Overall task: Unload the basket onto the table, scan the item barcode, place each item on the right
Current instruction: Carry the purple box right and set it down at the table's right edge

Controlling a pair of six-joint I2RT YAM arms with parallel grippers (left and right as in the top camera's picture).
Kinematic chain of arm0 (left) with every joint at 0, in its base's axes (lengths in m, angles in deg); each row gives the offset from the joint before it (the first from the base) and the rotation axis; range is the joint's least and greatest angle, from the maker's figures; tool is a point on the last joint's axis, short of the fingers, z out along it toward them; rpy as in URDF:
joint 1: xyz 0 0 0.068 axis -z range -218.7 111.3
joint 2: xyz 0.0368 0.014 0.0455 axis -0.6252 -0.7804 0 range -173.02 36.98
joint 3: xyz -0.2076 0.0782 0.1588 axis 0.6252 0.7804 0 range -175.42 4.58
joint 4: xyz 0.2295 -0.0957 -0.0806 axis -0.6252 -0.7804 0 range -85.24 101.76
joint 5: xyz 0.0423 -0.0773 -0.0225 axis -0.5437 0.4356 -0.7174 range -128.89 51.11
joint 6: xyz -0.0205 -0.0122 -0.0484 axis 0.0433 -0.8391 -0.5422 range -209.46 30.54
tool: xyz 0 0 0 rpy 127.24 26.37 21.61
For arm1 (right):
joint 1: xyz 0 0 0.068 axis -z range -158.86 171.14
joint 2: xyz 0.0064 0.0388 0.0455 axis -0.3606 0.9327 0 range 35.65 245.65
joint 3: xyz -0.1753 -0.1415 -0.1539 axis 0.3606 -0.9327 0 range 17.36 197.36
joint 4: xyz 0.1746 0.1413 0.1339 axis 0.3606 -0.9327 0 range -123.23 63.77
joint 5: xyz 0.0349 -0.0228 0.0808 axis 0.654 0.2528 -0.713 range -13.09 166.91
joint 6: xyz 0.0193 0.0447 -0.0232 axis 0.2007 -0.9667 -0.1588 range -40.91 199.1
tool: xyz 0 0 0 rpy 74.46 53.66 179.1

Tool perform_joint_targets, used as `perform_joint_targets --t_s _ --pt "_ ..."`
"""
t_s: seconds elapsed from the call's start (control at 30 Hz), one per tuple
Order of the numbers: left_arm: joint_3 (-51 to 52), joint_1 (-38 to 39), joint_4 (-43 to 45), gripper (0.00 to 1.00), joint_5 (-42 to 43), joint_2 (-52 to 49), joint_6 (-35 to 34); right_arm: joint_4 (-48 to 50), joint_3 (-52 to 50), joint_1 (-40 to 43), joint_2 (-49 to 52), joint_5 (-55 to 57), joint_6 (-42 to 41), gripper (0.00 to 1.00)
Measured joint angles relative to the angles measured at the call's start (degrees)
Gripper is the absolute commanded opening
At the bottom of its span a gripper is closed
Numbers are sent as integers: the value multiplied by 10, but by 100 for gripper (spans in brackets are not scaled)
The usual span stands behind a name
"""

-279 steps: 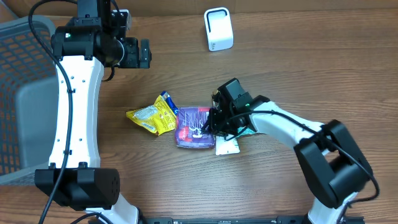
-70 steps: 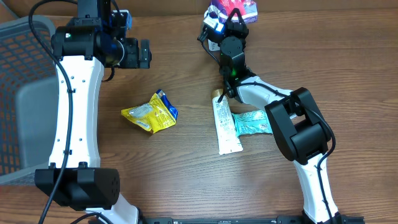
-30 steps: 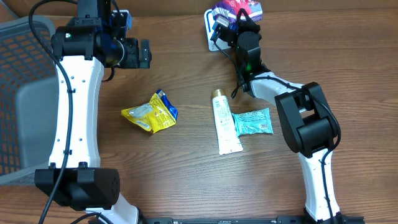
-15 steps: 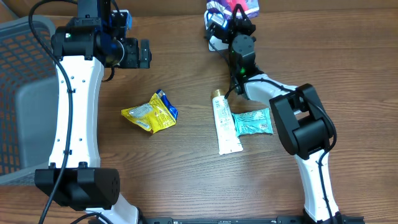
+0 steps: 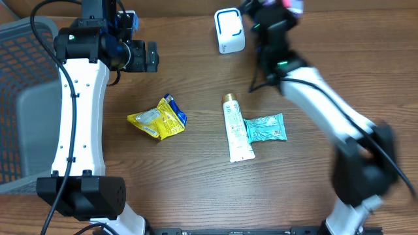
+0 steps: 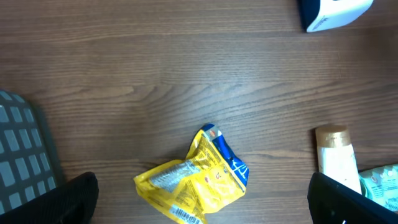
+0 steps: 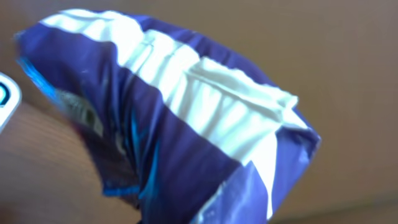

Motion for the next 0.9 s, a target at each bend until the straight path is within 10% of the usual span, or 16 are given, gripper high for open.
perform_joint_targets --t_s 0.4,0.83,0.9 --pt "0 0 0 100 0 0 0 -459 -5 284 -177 -387 -489 4" --pt "0 0 0 100 0 0 0 -363 -281 520 -167 -632 -567 4" --pt "0 0 0 100 0 0 0 -347 -313 536 -167 -640 -573 28"
